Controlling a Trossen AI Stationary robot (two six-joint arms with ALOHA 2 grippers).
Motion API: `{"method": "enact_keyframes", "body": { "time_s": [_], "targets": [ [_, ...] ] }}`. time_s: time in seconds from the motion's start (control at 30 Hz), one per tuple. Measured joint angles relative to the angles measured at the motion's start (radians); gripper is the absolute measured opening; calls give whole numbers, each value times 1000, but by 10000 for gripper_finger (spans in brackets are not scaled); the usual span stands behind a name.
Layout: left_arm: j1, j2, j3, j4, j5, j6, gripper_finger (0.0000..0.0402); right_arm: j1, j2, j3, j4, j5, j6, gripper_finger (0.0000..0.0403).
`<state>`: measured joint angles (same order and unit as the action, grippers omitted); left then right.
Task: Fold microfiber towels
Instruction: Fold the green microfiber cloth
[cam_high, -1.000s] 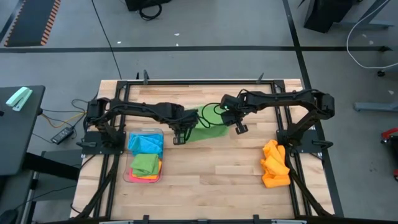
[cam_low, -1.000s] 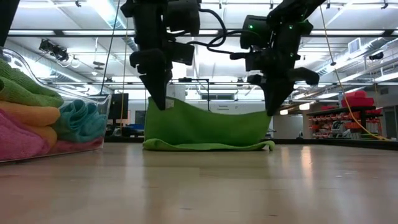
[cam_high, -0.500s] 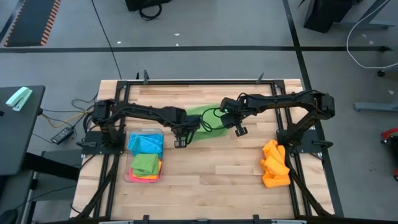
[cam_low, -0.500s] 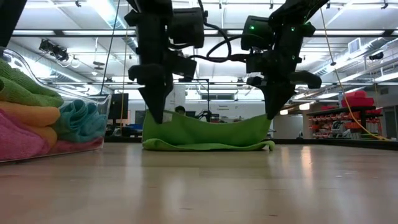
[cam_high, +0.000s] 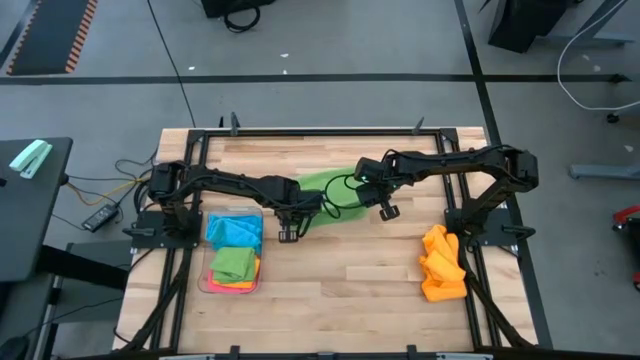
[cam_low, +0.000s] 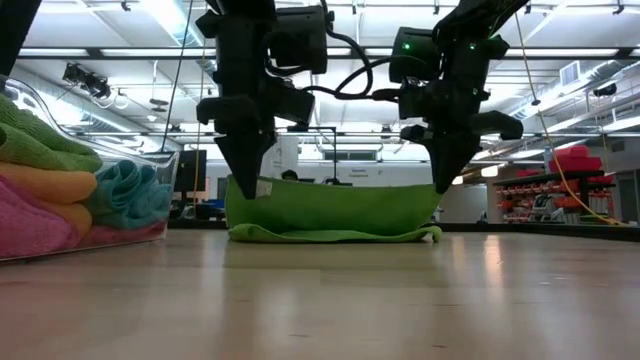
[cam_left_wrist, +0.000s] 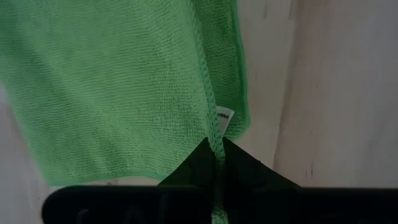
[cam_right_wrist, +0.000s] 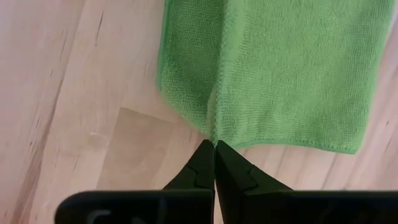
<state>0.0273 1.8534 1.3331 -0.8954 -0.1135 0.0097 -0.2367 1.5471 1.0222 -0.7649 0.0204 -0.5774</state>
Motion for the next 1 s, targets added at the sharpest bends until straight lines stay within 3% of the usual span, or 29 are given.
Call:
{"method": "enact_keyframes", "body": {
  "time_s": [0.33,0.63,0.87,1.0],
  "targets": [
    [-21,0,0,7,16,1,40,13,0,0,-4,0,9,25],
    [-26,0,0,17,28,2,106,25,0,0,-5,0,43,103],
    [-26,0,3,-48,39,22,152,23,0,0,-84,0,65,127],
    [-25,0,3,-80,-56,75,154,22,1,26,-147,0,80,124]
  ]
}}
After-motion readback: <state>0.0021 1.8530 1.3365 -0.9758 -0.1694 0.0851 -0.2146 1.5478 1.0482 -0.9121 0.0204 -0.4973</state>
